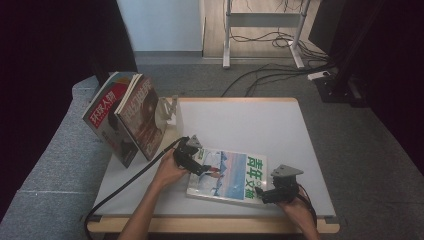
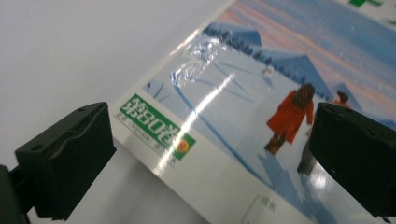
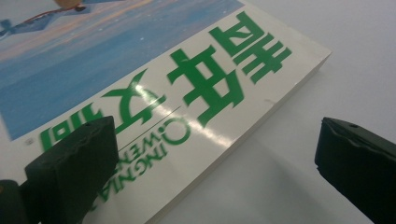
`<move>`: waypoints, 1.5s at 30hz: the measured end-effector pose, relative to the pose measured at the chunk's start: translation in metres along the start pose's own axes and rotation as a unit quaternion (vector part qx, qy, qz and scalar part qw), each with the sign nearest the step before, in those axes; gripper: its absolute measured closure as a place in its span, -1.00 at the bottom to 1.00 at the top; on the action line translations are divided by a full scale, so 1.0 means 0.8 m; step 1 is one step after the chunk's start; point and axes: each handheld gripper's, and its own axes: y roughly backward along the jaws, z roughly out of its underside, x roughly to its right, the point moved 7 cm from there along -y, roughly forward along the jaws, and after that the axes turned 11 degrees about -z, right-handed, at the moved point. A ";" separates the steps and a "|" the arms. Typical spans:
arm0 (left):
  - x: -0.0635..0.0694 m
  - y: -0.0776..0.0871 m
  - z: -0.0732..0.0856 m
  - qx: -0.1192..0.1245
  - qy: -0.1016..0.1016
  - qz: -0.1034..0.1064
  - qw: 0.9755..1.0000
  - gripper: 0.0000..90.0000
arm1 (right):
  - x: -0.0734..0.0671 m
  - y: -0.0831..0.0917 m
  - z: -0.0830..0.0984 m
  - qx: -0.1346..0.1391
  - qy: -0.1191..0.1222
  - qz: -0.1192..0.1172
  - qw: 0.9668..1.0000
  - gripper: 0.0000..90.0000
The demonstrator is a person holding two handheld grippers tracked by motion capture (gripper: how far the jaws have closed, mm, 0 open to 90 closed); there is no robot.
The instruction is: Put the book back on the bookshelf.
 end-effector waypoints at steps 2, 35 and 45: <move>-0.001 -0.006 -0.002 -0.008 -0.011 -0.005 1.000 -1.00 | -0.005 0.002 0.003 0.001 0.000 -0.003 1.000 -1.00; 0.002 -0.042 -0.020 -0.004 -0.016 0.013 1.000 -0.99 | -0.039 0.010 0.036 -0.012 0.006 -0.034 0.999 -1.00; -0.002 -0.047 -0.017 -0.006 -0.002 0.033 0.999 -0.99 | -0.037 0.010 0.036 -0.013 0.009 -0.035 0.999 -1.00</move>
